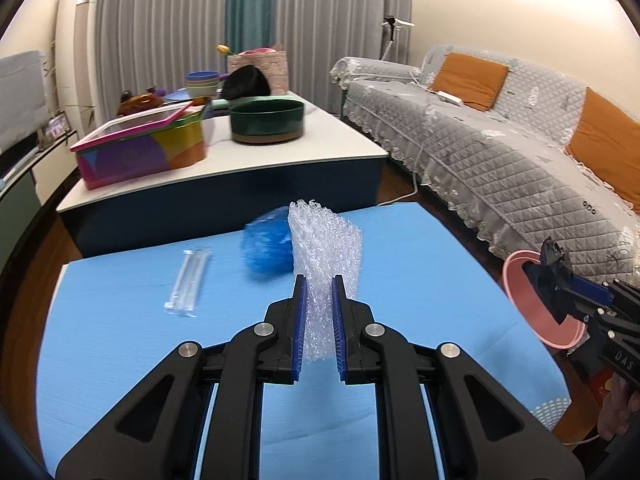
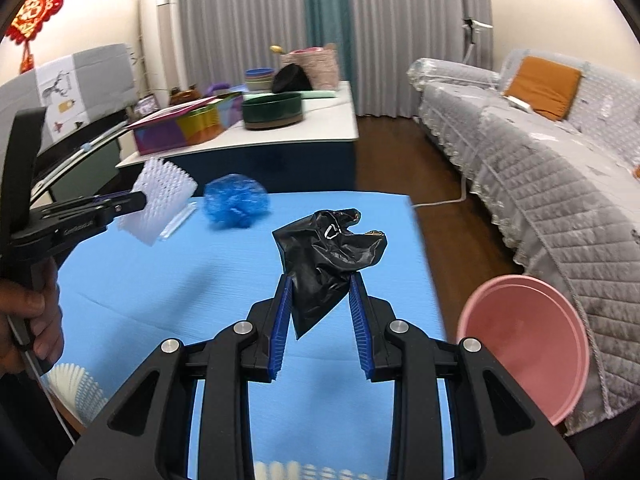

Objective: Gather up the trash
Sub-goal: 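Carry the bubble wrap and black bag with both tools over the pink bin, then open both tools to drop the bubble wrap and black bag into the bin, then move the left tool to the straw pack while the right tool approaches the blue cap, then grasp the clear straw pack with the left tool while the right tool grasps the blue cap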

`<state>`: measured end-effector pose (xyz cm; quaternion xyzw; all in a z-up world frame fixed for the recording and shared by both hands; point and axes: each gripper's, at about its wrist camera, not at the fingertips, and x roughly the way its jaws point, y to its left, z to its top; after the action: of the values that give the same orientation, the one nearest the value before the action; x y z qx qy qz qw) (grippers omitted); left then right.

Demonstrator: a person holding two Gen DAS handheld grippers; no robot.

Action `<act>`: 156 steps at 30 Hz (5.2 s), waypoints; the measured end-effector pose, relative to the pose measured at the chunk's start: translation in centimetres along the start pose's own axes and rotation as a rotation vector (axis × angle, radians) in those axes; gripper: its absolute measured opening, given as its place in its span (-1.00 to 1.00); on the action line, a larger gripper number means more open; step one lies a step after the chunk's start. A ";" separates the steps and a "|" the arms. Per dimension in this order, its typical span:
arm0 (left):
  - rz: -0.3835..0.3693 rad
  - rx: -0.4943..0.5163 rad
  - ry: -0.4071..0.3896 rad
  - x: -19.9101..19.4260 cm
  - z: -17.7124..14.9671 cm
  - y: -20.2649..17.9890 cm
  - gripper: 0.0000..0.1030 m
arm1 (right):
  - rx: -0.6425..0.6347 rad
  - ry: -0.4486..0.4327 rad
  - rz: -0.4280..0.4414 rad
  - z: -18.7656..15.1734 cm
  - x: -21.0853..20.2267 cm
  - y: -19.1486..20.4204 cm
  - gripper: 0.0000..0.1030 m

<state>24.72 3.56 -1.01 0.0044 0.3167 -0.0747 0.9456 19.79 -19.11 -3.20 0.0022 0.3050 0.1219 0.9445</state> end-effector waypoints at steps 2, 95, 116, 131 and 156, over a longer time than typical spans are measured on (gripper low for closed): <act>-0.009 0.005 0.002 0.2 0.0 -0.8 -0.76 | 0.010 -0.003 -0.021 -0.1 -0.5 -1.0 -0.42; -0.240 0.163 0.054 5.5 0.9 -23.9 -0.24 | 0.416 0.025 -0.342 -0.5 -3.7 -25.5 -0.05; 0.038 0.091 -0.056 0.2 4.7 0.3 -0.24 | 0.187 -0.162 -0.169 4.8 -4.7 -10.0 -0.07; 0.139 -0.114 0.082 6.8 0.5 15.1 -0.24 | 0.161 -0.093 0.062 7.1 1.1 0.3 -0.40; 0.099 -0.176 0.202 14.0 -1.7 17.1 -0.04 | 0.047 0.156 0.154 10.0 22.6 11.1 0.02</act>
<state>37.23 18.60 -11.41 -0.0555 0.4149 0.0010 0.9082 40.77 -2.37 -7.18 0.0383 0.3792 0.1864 0.9055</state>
